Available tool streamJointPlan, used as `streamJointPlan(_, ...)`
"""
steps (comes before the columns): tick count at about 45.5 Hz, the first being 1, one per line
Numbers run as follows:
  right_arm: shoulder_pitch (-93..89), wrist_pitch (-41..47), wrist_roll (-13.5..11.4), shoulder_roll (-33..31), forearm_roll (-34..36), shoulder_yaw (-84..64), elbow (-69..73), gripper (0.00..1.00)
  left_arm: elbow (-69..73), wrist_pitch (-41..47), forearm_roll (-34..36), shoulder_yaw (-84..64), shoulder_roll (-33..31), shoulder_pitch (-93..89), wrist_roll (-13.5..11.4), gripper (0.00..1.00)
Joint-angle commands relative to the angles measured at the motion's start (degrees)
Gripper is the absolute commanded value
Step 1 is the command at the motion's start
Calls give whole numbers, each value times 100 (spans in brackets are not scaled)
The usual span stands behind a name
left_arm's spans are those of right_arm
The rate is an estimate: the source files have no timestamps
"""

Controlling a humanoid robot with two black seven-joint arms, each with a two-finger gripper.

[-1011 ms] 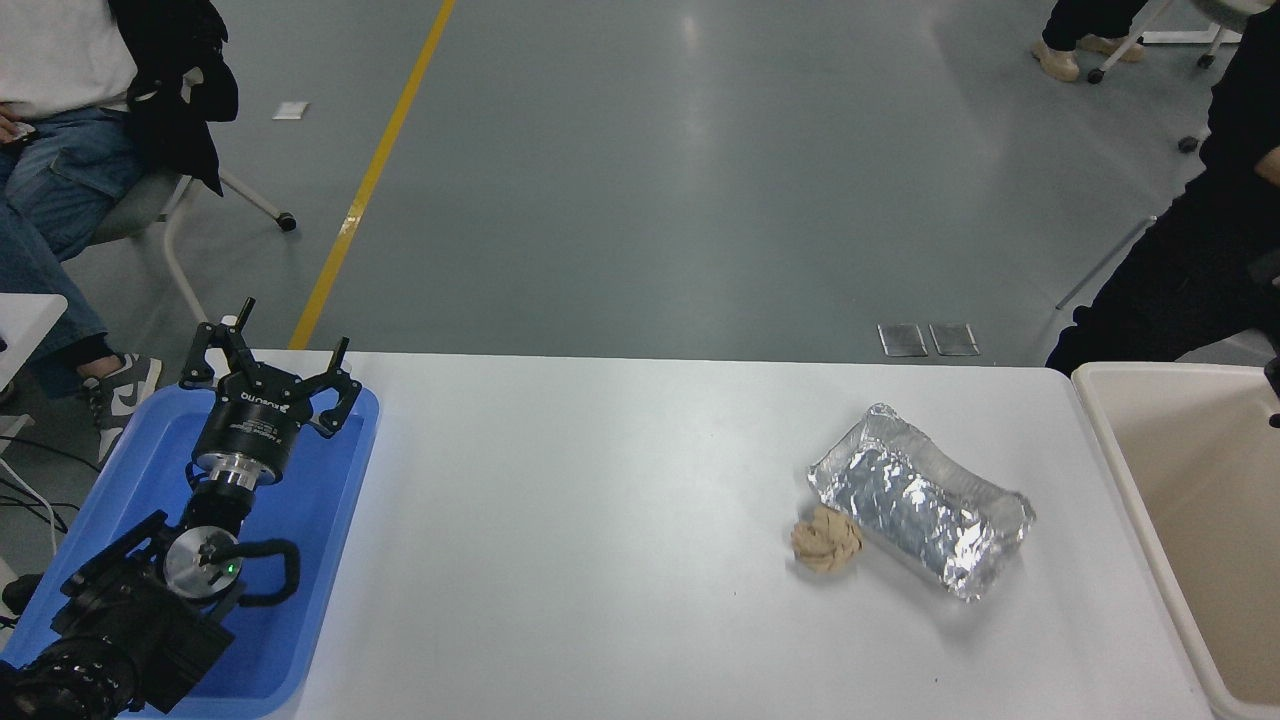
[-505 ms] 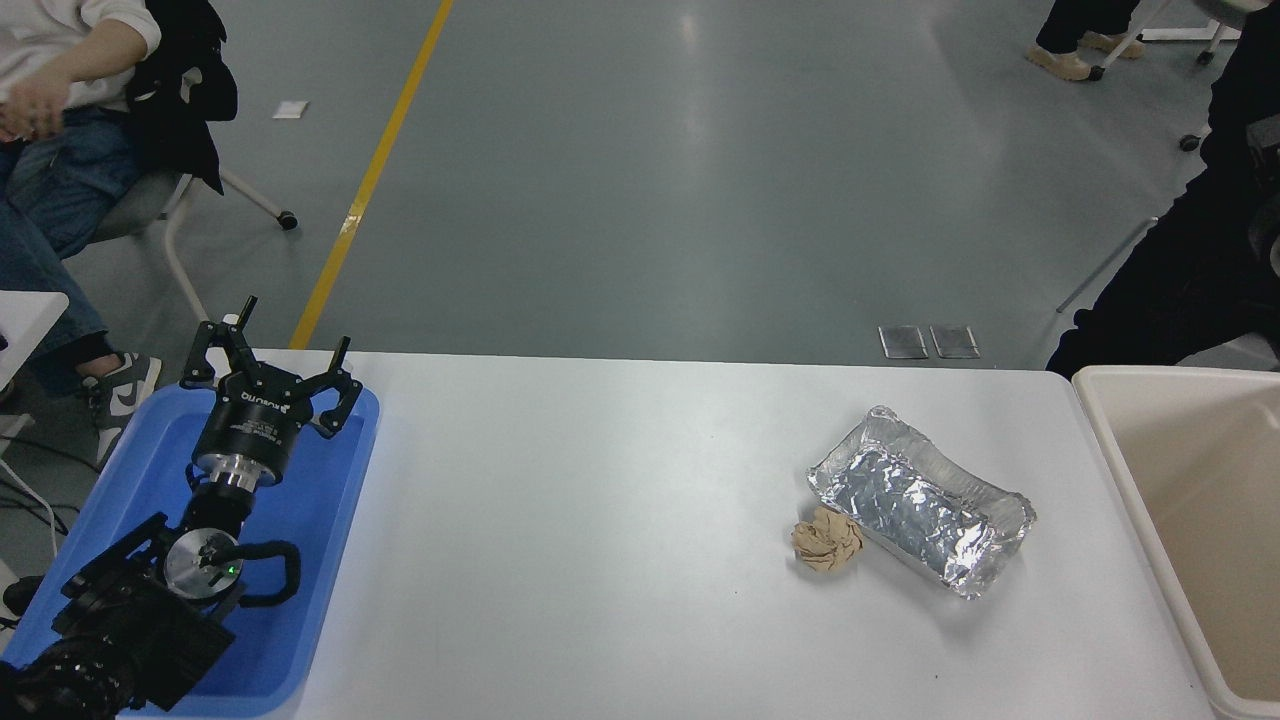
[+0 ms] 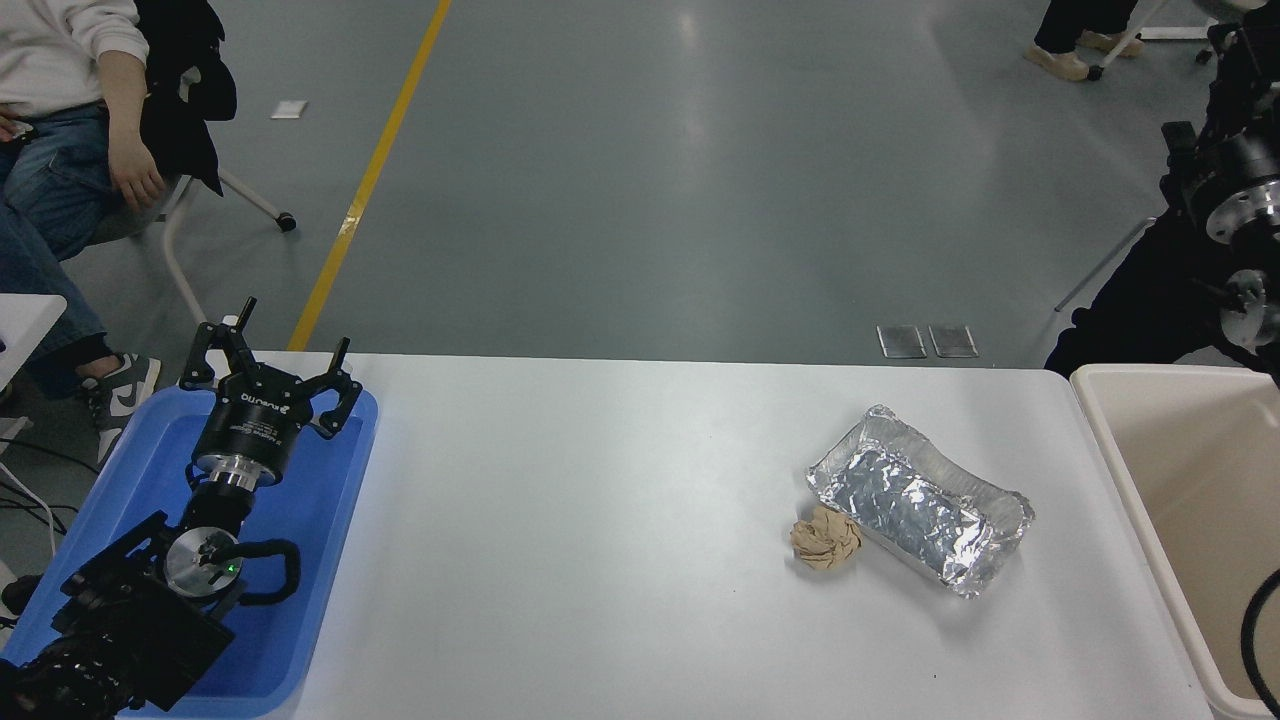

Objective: Pick up paper cup place in dustbin

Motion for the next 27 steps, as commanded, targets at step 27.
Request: streamJointPlan(27, 4731, 966, 39, -571, -974, -10028, 1982, 100, 2, 0, 1, 9, 0, 0, 1, 100)
